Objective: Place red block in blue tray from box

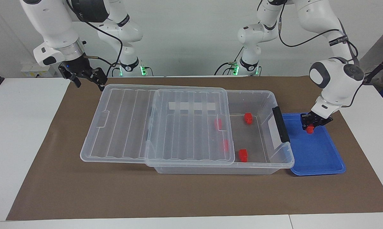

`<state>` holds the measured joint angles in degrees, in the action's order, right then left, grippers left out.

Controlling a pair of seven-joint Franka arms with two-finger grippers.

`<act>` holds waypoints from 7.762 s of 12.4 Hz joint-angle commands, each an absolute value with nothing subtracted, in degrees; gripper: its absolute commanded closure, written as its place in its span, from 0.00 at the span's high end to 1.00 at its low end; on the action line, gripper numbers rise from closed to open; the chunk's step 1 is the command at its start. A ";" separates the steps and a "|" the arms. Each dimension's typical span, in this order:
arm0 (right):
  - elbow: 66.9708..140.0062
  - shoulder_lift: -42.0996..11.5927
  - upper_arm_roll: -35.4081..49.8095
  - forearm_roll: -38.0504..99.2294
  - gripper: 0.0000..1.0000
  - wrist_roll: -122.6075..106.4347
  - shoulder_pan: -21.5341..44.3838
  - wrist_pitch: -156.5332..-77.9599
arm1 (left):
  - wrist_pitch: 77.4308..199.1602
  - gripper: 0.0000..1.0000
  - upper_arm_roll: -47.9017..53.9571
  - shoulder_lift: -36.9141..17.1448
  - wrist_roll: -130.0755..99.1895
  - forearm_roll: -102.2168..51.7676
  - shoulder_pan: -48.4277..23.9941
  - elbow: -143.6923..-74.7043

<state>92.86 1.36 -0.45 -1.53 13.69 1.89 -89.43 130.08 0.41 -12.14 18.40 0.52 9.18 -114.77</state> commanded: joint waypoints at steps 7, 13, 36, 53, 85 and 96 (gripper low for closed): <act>102.88 5.52 -0.97 -0.79 0.00 6.24 -3.68 -100.86 | 137.72 0.00 -0.18 -17.49 27.68 -0.09 8.26 -115.84; 114.43 5.36 -1.05 -0.79 0.00 7.03 -8.96 -116.45 | 138.17 0.51 -0.26 -17.58 27.60 -0.09 9.23 -115.75; 118.04 3.95 -0.62 -0.53 0.00 6.86 8.08 -120.15 | 85.08 1.00 3.25 6.59 10.02 0.18 -3.34 -96.42; 117.51 3.96 -0.09 3.16 0.00 8.26 19.16 -123.22 | 84.99 1.00 2.90 6.68 10.02 0.26 -2.37 -96.24; 117.69 4.30 -0.88 3.16 0.00 8.70 15.05 -127.03 | 84.99 1.00 2.90 6.68 10.02 0.26 -2.37 -96.24; 101.90 4.58 -1.14 -3.78 1.00 10.11 1.33 -105.05 | 84.99 1.00 2.90 6.68 10.02 0.18 -2.37 -96.24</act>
